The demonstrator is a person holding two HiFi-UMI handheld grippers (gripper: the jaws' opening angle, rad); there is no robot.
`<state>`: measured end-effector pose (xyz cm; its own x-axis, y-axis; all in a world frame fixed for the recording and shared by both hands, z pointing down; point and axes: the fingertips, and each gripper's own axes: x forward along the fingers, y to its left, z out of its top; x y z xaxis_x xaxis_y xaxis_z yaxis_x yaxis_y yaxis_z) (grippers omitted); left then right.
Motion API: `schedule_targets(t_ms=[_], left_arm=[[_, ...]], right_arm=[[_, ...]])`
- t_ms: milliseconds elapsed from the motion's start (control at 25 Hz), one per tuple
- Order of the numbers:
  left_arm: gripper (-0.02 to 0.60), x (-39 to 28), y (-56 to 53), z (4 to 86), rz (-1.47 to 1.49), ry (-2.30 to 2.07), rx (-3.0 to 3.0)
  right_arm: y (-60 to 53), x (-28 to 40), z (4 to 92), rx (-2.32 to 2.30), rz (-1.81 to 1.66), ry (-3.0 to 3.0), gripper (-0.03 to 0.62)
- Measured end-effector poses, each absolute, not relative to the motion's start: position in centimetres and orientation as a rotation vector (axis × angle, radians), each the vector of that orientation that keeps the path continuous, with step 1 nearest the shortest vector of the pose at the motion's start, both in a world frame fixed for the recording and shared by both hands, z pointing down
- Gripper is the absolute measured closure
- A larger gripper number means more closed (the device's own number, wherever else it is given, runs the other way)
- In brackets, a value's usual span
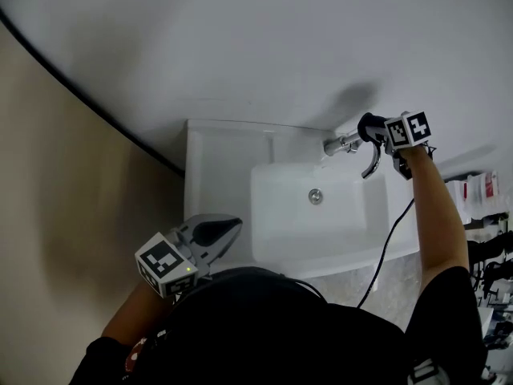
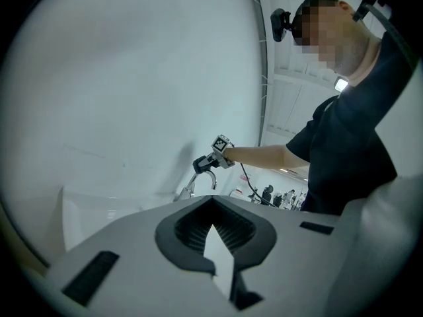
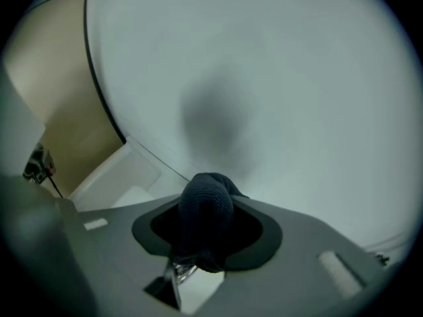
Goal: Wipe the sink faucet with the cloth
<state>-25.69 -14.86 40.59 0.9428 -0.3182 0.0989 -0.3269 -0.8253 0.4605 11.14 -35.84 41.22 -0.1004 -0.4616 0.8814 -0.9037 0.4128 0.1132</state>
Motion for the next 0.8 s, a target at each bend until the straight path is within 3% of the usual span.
schedule_targets(t_ms=[520,800], left_arm=[[0.589,-27.9,-15.4,42.8,-0.03,-0.52,2.552],[0.589,-29.2,-15.6,42.9,-0.031,-0.535,2.534]], right_arm=[[-38.5,10.6,49.0,0.991,0.675,-1.351,0.445],[-38.0,10.4,48.4,0.969,0.714,-1.364,0.447]])
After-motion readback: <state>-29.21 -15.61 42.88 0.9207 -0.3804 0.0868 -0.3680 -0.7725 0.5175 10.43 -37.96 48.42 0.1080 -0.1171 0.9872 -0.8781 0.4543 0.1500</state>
